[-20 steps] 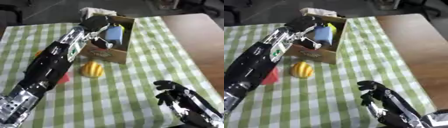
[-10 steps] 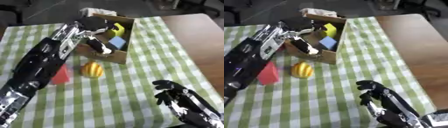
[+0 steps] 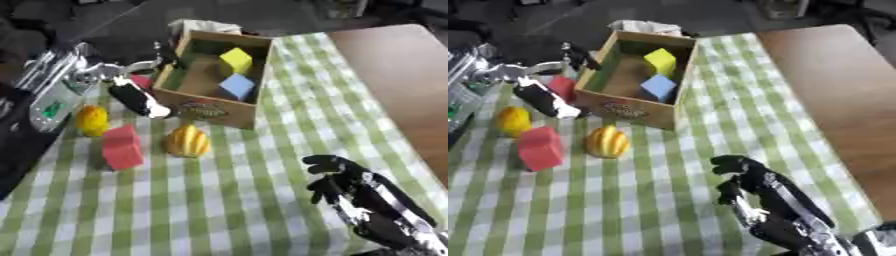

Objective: Pick up objects on the table and place them in the box.

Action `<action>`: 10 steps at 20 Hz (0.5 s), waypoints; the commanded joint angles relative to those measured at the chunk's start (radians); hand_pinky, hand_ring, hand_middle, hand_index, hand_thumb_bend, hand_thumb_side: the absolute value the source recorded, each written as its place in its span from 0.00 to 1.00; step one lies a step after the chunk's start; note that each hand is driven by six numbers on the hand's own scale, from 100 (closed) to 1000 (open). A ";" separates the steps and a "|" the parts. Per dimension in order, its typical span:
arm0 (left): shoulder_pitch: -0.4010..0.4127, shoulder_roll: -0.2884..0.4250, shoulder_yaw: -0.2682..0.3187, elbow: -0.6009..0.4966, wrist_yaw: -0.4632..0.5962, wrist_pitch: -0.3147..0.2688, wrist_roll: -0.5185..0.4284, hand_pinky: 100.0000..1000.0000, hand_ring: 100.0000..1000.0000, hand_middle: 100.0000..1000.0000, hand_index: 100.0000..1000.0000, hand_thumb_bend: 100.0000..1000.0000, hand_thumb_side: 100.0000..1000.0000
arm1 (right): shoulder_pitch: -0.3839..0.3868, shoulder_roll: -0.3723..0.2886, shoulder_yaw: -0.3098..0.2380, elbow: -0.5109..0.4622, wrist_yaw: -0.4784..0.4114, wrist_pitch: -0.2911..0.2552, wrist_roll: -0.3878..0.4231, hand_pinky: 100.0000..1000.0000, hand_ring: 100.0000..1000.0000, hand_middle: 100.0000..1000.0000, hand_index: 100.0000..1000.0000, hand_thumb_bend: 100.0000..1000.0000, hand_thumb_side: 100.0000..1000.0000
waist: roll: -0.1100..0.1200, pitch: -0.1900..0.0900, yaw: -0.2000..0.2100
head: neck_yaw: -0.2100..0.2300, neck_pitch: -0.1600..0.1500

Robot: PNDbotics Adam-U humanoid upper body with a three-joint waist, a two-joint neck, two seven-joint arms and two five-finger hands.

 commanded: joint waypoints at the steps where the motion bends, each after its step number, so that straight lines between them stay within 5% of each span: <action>1: 0.040 0.067 0.041 -0.034 0.000 0.028 -0.037 0.74 0.69 0.75 0.91 0.43 0.62 | -0.002 -0.016 -0.008 -0.010 0.006 -0.002 -0.007 0.68 0.46 0.82 0.74 0.00 0.42 | -0.002 -0.011 0.002 | -0.004 0.004; 10: 0.232 0.068 0.076 -0.061 -0.110 0.056 -0.031 0.74 0.69 0.76 0.92 0.51 0.66 | -0.002 -0.018 -0.001 -0.011 0.005 -0.001 -0.004 0.68 0.45 0.82 0.74 0.00 0.42 | -0.005 -0.015 -0.011 | 0.008 0.004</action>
